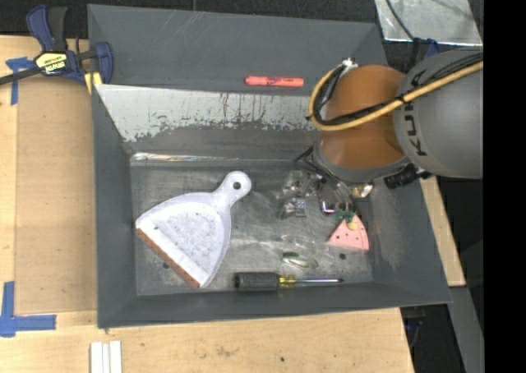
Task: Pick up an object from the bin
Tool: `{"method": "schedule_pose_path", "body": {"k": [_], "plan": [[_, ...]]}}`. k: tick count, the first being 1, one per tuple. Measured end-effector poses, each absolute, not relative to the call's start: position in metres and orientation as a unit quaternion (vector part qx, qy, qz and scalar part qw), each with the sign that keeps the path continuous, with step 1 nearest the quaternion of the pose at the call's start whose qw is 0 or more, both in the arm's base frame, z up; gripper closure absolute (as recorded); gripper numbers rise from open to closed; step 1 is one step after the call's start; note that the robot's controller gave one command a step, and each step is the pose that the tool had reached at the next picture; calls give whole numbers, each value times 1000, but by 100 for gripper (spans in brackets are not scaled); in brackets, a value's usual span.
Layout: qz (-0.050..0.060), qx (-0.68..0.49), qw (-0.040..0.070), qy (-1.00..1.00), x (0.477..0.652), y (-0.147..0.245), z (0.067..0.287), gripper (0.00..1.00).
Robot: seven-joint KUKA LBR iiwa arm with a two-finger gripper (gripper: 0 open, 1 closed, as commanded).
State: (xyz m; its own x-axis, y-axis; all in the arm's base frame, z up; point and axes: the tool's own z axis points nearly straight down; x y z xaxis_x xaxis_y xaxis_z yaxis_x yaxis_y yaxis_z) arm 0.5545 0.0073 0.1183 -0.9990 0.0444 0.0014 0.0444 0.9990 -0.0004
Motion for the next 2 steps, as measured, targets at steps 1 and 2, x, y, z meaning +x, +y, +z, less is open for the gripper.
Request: {"method": "schedule_pose_path", "body": {"k": [1, 2], "plan": [[0, -54, -2, -999, 568, 23, 127, 100], [0, -51, 3, -999, 572, 25, 164, 100]]}}
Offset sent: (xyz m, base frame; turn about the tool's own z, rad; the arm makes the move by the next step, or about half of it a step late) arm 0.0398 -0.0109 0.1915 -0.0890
